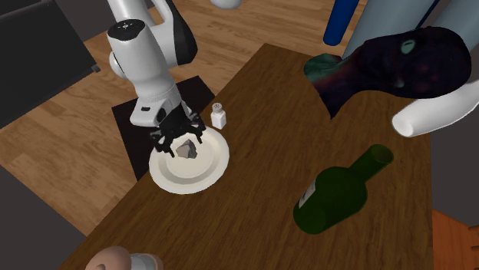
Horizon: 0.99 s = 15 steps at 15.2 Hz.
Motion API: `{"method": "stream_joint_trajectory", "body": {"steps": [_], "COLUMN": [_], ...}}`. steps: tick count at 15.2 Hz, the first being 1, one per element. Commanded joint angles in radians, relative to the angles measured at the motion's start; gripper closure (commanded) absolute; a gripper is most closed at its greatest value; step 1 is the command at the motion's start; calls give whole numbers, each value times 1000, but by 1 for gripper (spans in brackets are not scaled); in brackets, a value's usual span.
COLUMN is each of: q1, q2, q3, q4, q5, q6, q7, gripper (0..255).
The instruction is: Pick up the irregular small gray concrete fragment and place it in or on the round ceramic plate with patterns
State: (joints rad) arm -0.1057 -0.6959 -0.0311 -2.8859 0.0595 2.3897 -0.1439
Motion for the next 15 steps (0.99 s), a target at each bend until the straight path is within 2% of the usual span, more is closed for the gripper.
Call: {"method": "stream_joint_trajectory", "body": {"steps": [1,3,7,15], "q1": [0,0,-11,-10], "q2": [0,0,-110,-111], "q3": [0,0,-1,-1], "q4": [0,0,67,67], "q5": [0,0,-10,-11], "q6": [0,0,-178,-178], "q7": [0,0,5,5], "gripper": [0,0,0,0]}}
